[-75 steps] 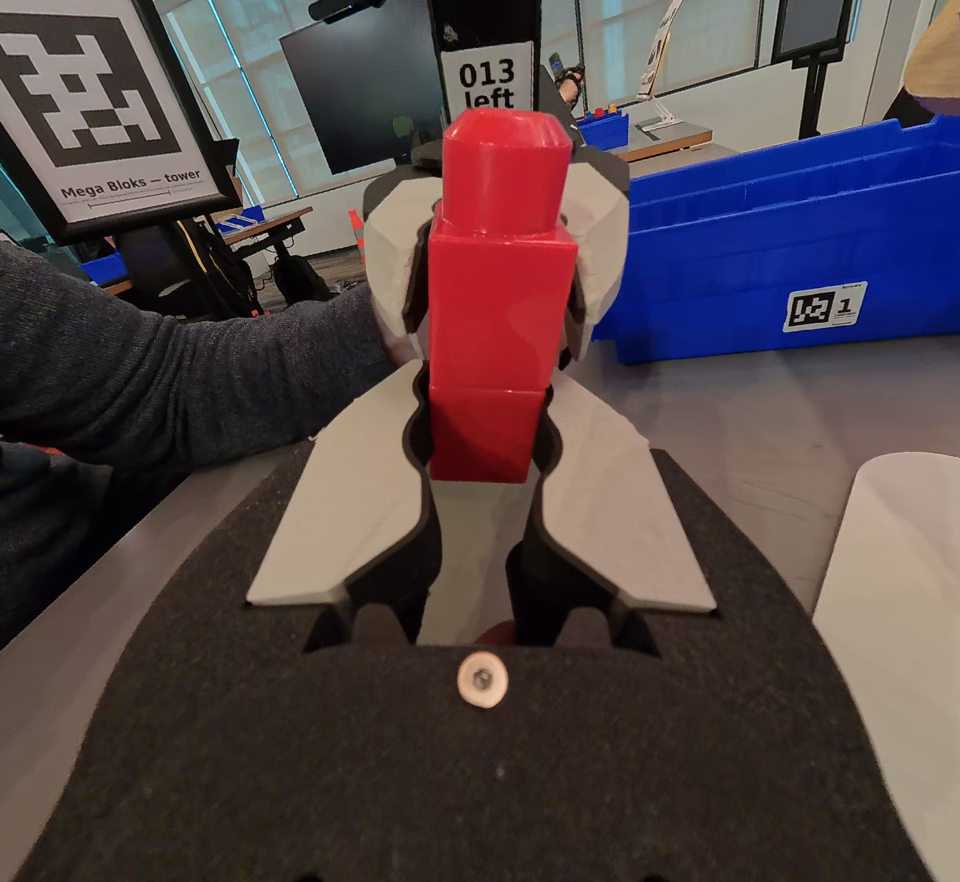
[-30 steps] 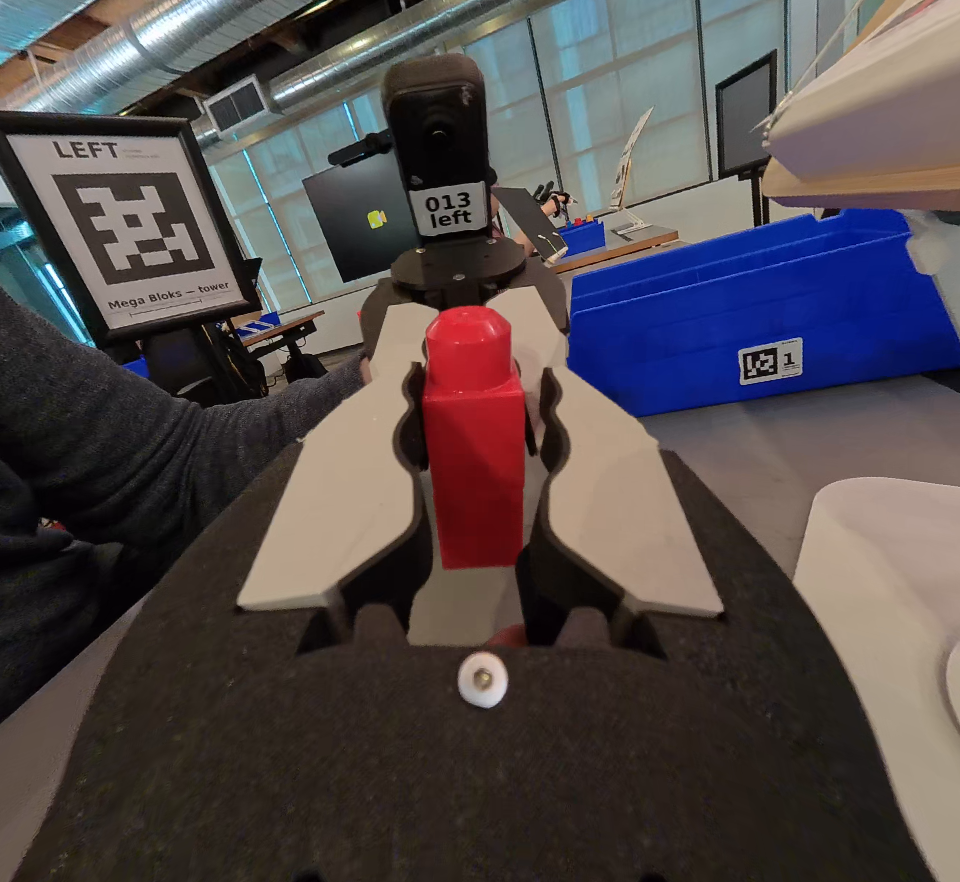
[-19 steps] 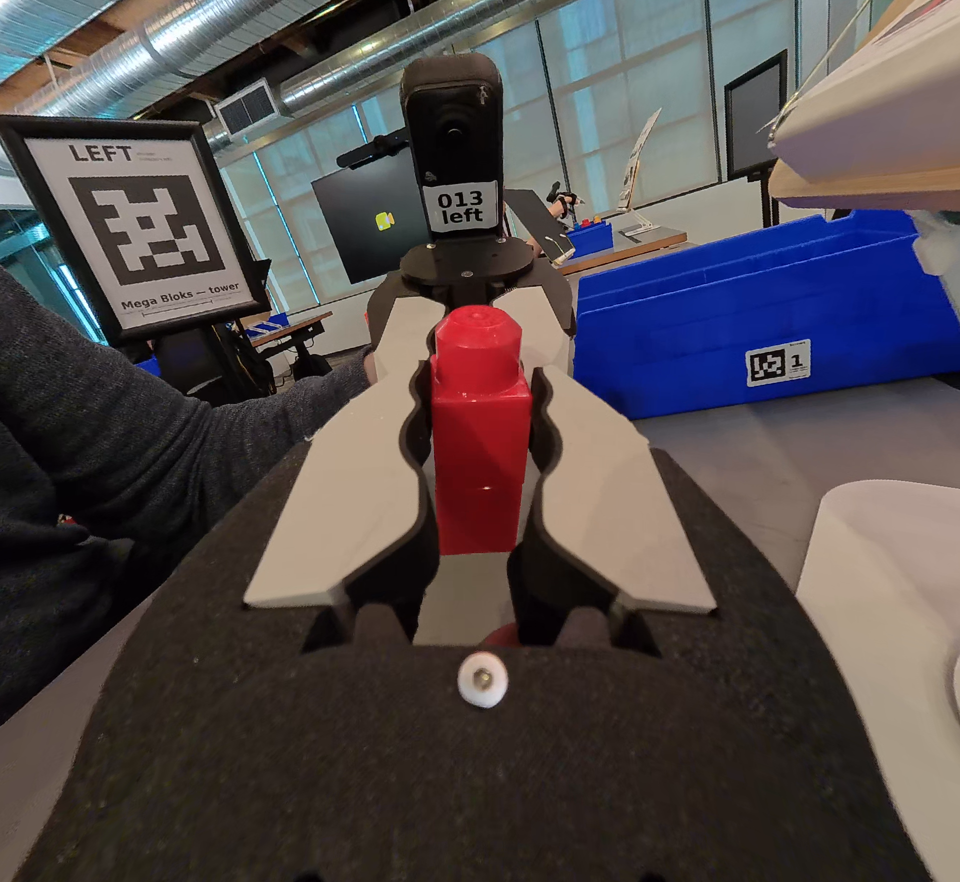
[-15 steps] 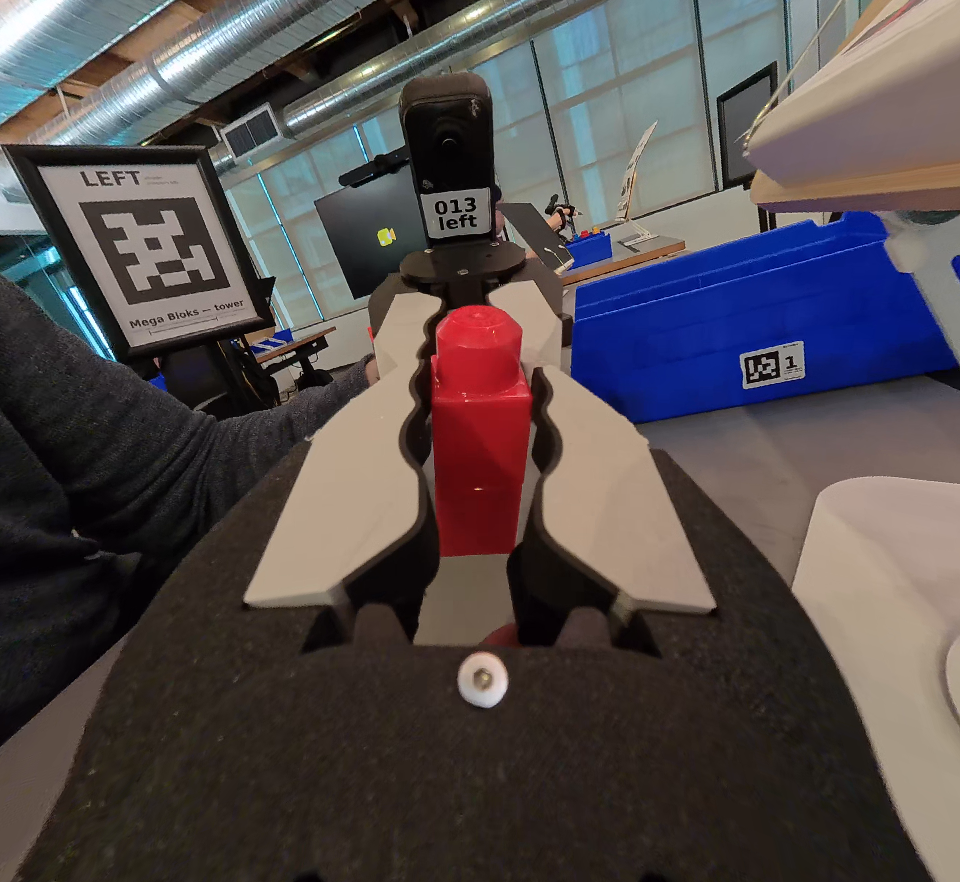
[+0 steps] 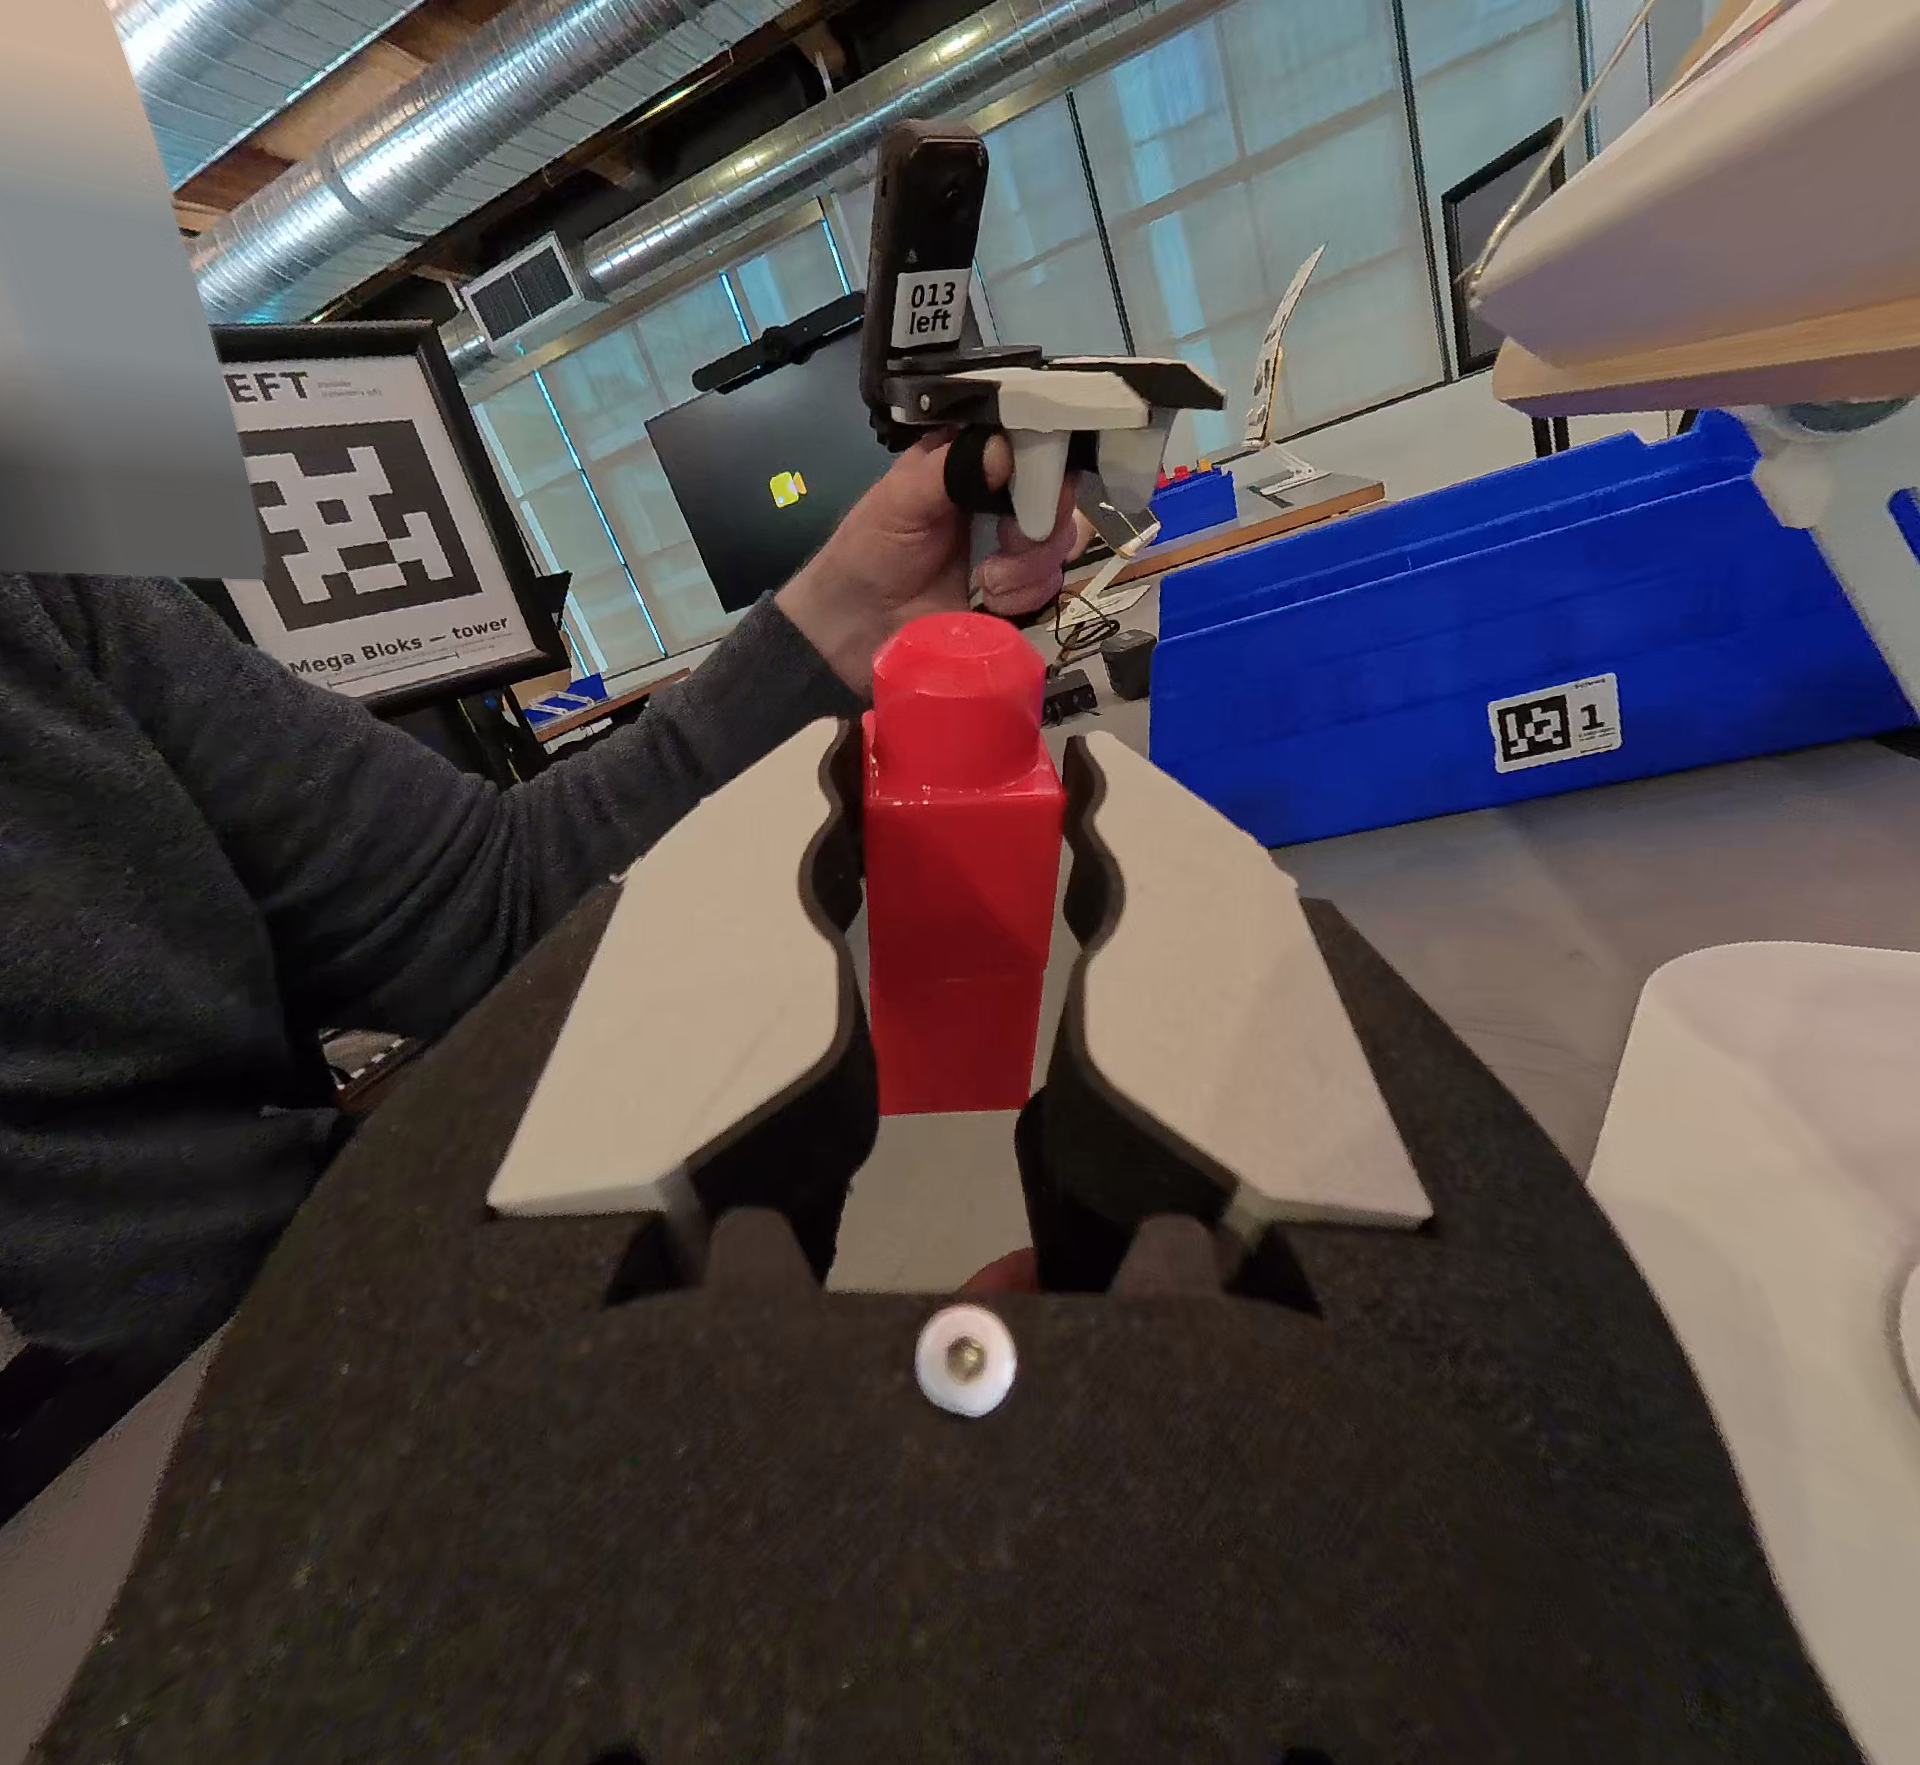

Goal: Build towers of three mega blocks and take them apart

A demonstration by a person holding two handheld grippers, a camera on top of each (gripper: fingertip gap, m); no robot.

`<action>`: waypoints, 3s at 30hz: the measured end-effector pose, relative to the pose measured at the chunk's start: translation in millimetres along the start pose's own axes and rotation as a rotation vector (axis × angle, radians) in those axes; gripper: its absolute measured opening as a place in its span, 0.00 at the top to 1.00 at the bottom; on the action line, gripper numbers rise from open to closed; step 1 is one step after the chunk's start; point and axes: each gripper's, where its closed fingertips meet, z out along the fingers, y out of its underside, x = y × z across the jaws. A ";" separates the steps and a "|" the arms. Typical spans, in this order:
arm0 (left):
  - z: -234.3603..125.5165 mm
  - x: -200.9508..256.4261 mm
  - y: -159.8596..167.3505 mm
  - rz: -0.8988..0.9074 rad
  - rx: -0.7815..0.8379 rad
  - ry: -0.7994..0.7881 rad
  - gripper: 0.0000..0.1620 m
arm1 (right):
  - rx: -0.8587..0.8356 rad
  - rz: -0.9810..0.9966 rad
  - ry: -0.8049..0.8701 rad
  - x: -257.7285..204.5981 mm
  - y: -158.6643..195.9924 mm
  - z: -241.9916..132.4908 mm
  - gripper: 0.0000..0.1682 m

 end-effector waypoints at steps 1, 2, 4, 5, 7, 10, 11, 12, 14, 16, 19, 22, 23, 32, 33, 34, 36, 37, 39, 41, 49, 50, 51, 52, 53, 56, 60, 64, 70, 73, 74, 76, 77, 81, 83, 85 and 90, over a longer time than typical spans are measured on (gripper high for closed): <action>-7.1 -13.3 -0.5 0.003 -0.013 -0.037 0.78 | 0.003 0.004 0.000 0.4 -0.3 -0.5 0.79; -13.0 -23.5 -0.4 0.012 -0.029 -0.059 0.78 | 0.001 0.003 0.000 0.1 -0.1 -0.5 0.79; -21.1 -41.1 2.9 0.020 -0.079 -0.093 0.78 | -0.011 -0.008 -0.004 -1.6 1.6 0.8 0.79; -23.8 -49.6 5.2 0.015 -0.105 -0.112 0.78 | -0.016 -0.011 -0.005 -2.1 2.2 1.3 0.79; -26.9 -58.5 11.4 0.016 -0.161 -0.114 0.78 | -0.015 -0.009 -0.006 -2.2 2.1 1.1 0.79; -30.6 -68.1 29.3 0.082 -0.289 -0.129 0.78 | -0.008 0.000 -0.009 -1.7 1.2 0.2 0.79; -30.3 -69.3 34.7 0.096 -0.320 -0.121 0.78 | -0.009 0.000 -0.010 -1.9 1.4 0.3 0.79; -28.6 -70.7 40.3 0.096 -0.348 -0.114 0.78 | -0.011 -0.002 -0.011 -2.0 1.7 0.5 0.79; -22.0 -72.8 52.1 0.071 -0.403 -0.095 0.78 | -0.013 -0.003 -0.012 -2.3 2.0 0.8 0.79; -12.7 -74.0 62.8 0.060 -0.452 -0.083 0.78 | -0.012 -0.002 -0.012 -2.3 1.8 0.7 0.79; 3.4 -67.2 84.0 0.044 -0.552 -0.033 0.76 | -0.012 -0.001 -0.014 -2.4 1.9 0.6 0.79; 18.7 -69.2 101.3 0.052 -0.618 -0.042 0.74 | -0.011 -0.002 -0.014 -2.6 1.8 0.5 0.79; 23.8 -70.6 103.8 0.048 -0.620 -0.050 0.74 | -0.012 -0.002 -0.015 -2.8 2.0 0.7 0.79; 37.3 -75.3 140.2 -0.025 -0.783 -0.100 0.73 | -0.013 -0.003 -0.015 -3.0 2.1 0.7 0.79; 38.7 -75.4 142.6 -0.033 -0.795 -0.102 0.73 | -0.012 -0.003 -0.015 -2.9 2.0 0.6 0.79; 40.4 -74.6 144.4 -0.047 -0.803 -0.098 0.73 | -0.011 -0.002 -0.014 -2.9 1.9 0.6 0.79; 42.9 -75.6 148.9 -0.077 -0.826 -0.108 0.74 | -0.012 -0.004 -0.013 -2.9 2.0 0.6 0.79; 44.4 -73.8 151.0 -0.088 -0.833 -0.099 0.77 | -0.013 -0.005 -0.014 -3.1 2.2 0.8 0.79; 47.8 -70.0 154.2 -0.112 -0.836 -0.076 0.83 | -0.015 -0.007 -0.015 -3.4 2.5 1.0 0.79; 47.9 -70.0 154.6 -0.131 -0.837 -0.074 0.83 | -0.016 -0.006 -0.014 -3.3 2.5 1.1 0.79; 25.7 -81.2 144.4 -0.054 -0.911 -0.114 0.83 | -0.019 -0.009 -0.014 -3.5 3.0 1.5 0.79; 22.9 -82.5 141.4 -0.042 -0.918 -0.114 0.83 | -0.020 -0.009 -0.014 -3.5 3.0 1.5 0.79; 20.1 -85.2 138.4 -0.029 -0.926 -0.121 0.83 | -0.020 -0.008 -0.015 -3.5 3.1 1.6 0.79; 16.1 -87.2 136.9 -0.020 -0.949 -0.123 0.83 | -0.020 -0.008 -0.015 -3.6 3.1 1.6 0.79; 11.9 -88.7 135.5 -0.014 -0.975 -0.119 0.83 | -0.019 -0.007 -0.015 -3.5 3.1 1.6 0.79; 5.6 -94.3 127.4 0.018 -1.018 -0.121 0.84 | -0.021 -0.009 -0.015 -3.5 3.3 1.8 0.79; 5.4 -96.9 128.6 0.023 -1.122 -0.079 0.84 | -0.023 -0.009 -0.017 -3.9 3.6 2.0 0.79; 16.5 -105.2 126.0 0.057 -1.192 -0.074 0.83 | -0.024 -0.009 -0.017 -3.9 3.6 2.1 0.79; 35.4 -113.0 120.3 0.069 -1.220 -0.054 0.83 | -0.024 -0.005 -0.020 -4.2 3.6 2.1 0.79; 39.2 -113.8 118.1 0.070 -1.227 -0.038 0.84 | -0.026 -0.004 -0.019 -4.0 3.8 2.3 0.79; 36.4 -112.8 119.5 0.071 -1.252 -0.029 0.84 | -0.025 -0.003 -0.021 -4.1 3.9 2.3 0.79; 24.6 -113.1 123.2 0.117 -1.338 -0.025 0.84 | -0.023 -0.002 -0.022 -4.0 3.5 2.1 0.79; 17.3 -111.4 124.2 0.132 -1.388 -0.015 0.84 | -0.024 -0.003 -0.022 -4.2 3.6 2.1 0.79; -1.6 -105.8 121.9 0.180 -1.558 0.011 0.83 | -0.025 -0.002 -0.023 -4.1 3.7 2.2 0.79; 5.6 -106.7 119.6 0.182 -1.561 0.006 0.83 | -0.025 -0.003 -0.022 -4.2 3.8 2.3 0.79; 11.4 -108.2 122.1 0.175 -1.574 0.016 0.83 | -0.025 -0.003 -0.021 -4.2 3.9 2.3 0.79; 35.0 -109.6 115.9 0.138 -1.456 0.022 0.83 | -0.025 -0.003 -0.023 -4.5 3.9 2.3 0.79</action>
